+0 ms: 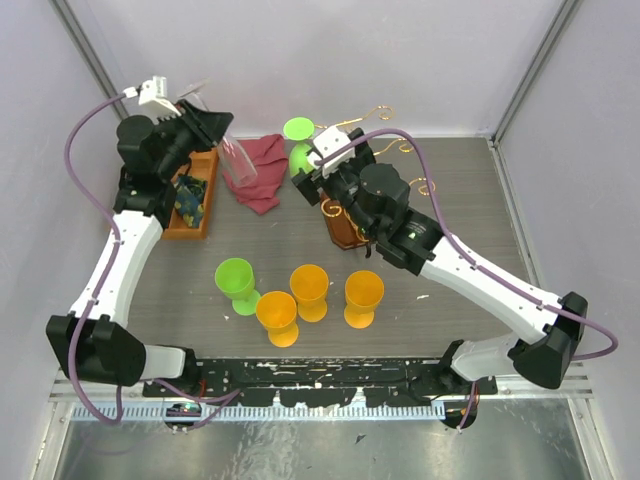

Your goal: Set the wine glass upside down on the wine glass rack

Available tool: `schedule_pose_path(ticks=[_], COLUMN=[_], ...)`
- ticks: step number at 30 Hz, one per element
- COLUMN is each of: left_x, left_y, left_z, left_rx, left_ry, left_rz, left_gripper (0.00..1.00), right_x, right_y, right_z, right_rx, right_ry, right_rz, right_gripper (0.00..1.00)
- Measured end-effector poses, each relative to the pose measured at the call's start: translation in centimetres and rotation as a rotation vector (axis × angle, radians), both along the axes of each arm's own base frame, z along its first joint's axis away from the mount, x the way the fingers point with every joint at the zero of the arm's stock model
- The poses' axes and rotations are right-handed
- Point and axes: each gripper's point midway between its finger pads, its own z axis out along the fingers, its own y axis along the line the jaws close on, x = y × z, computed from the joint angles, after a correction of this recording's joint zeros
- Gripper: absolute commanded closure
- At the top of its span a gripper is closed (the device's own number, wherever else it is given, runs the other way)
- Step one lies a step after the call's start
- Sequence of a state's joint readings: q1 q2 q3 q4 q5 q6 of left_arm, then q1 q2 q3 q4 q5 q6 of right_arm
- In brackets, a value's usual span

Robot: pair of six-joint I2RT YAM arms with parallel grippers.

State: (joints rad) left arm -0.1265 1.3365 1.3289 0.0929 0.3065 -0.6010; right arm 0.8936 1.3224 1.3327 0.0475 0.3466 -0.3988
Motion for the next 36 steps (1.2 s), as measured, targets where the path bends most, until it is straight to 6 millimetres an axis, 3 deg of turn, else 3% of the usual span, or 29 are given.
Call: schedule_pose_path(ticks=[8,10,12,21,26,36], left_x=[-0.1,-0.4,-0.7,-3.5,-4.4,-4.7], left_y=[-3.3,-4.4,-5.3,-10.2,-12.7,-15.2], left_z=[-9.2,-10.6,-11.0,-8.9,-10.2,-13.5], left_rx=[0.322,0.352,0.362,0.344,0.349,0.366], left_ry=[-0.149,-0.180,-0.226,-0.437,-0.448,-0.402], left_rz=[-0.108,-0.153,-0.196,-0.391,-0.472,-0.538], left_gripper=[1.00,1.00,1.00,1.00,1.00,1.00], right_x=[1.1,1.5,1.8,1.2,0.9,0.7], right_y=[-4.2,-5.2,-5.9,-8.5,-9.1,-9.3], right_z=[0.1,-0.1,-0.1,1.3,1.7,0.8], right_rx=[-0.046,-0.050,-0.049,-0.025,-0.014,-0.017], right_ry=[0.004,0.014,0.021,0.009,0.005,0.029], right_rz=[-0.135,-0.162,-0.180,-0.229,-0.237,-0.243], right_gripper=[0.00,0.00,0.00,0.00,0.00,0.00])
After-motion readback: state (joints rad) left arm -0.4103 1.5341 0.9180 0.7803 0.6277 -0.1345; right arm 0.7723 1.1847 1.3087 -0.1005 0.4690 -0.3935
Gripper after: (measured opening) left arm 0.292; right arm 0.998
